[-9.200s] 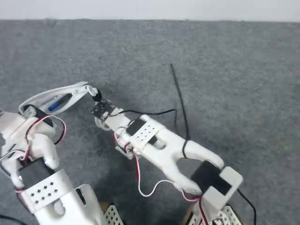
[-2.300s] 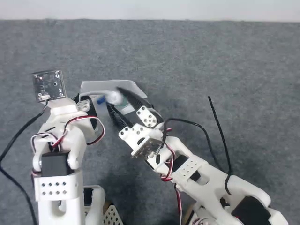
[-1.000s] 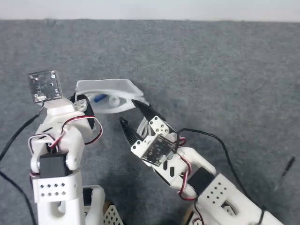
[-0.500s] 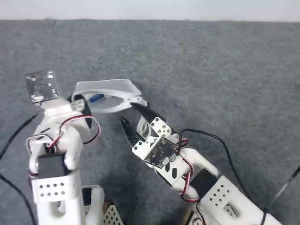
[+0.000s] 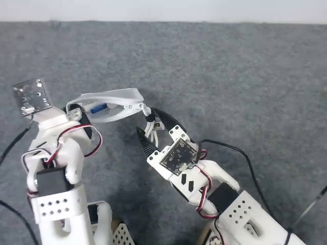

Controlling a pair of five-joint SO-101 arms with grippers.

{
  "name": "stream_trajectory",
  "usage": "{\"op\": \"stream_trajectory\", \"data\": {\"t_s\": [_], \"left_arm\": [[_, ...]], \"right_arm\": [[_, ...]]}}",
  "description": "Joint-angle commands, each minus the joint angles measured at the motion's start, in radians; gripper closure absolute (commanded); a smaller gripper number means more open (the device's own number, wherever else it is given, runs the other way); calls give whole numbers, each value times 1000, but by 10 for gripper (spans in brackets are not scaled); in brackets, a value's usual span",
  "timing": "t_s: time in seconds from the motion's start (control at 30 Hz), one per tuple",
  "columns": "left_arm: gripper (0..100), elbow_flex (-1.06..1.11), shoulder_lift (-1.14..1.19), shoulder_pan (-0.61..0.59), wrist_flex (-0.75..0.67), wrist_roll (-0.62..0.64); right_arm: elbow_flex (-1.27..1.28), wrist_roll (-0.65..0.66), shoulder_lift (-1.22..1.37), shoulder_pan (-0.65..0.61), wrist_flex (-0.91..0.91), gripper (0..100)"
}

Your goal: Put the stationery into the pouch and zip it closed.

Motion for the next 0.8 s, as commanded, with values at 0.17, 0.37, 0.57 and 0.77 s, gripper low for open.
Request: {"op": "stream_trajectory", "data": {"t_s": [0.17, 0.37, 0.57, 0.77], "left_arm": [[989, -18, -9, -5, -44, 17], [989, -16, -9, -5, -44, 17], [989, -16, -9, -5, -44, 17], [989, -15, -9, -5, -44, 17]], "right_arm": [[-187, -46, 234, 64, -8, 810], [-253, -104, 351, 97, -8, 810], [-247, -103, 367, 99, -47, 812], [-247, -103, 367, 99, -47, 867]]}}
